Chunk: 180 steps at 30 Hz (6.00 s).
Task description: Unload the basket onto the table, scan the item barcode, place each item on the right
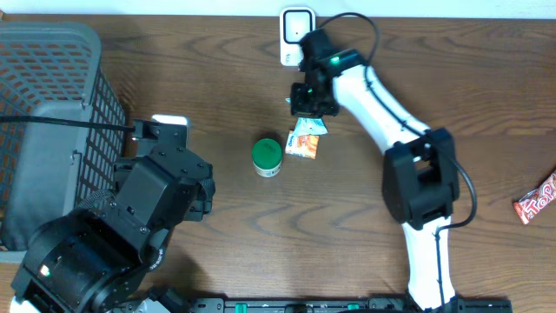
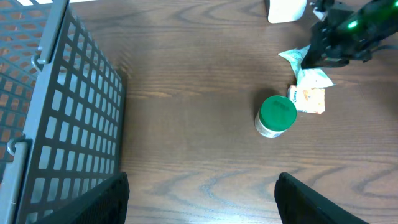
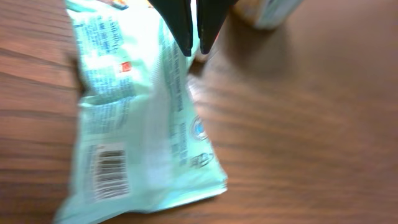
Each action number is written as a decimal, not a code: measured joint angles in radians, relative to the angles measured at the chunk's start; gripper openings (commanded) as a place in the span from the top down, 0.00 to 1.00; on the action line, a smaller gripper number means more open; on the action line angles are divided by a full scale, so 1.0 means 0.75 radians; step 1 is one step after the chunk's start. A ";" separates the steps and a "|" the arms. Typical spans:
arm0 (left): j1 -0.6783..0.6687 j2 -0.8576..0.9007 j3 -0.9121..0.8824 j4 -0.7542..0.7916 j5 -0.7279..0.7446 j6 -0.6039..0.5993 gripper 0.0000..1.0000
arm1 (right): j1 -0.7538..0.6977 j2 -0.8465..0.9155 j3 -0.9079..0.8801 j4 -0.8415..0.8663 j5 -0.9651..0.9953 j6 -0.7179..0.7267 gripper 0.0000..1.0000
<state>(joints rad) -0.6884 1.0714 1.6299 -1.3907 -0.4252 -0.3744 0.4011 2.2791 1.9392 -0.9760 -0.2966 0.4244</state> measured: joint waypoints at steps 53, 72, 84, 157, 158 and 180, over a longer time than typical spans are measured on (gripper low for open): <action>0.000 0.000 0.000 0.000 0.000 0.000 0.25 | 0.323 0.113 -0.005 0.069 1.041 -0.124 0.83; 0.000 0.000 0.000 0.000 0.000 0.001 0.25 | 0.324 0.152 -0.007 0.039 1.080 -0.086 0.99; 0.000 0.000 0.000 0.000 0.000 0.001 0.25 | 0.151 0.081 0.049 -0.111 0.316 -0.226 0.99; 0.000 0.000 0.000 0.000 0.000 0.001 0.25 | -0.024 -0.163 -0.883 1.098 -0.417 0.507 0.99; 0.000 0.000 -0.001 0.000 0.000 0.000 0.25 | -0.024 -0.180 -0.888 1.085 -0.383 0.483 0.99; 0.000 0.000 0.000 0.000 0.000 0.000 0.25 | 0.026 -0.753 -0.941 0.219 0.549 -0.100 0.98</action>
<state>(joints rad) -0.6884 1.0714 1.6299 -1.3907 -0.4252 -0.3744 0.4210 1.7145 1.2331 -0.8120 0.1150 0.3496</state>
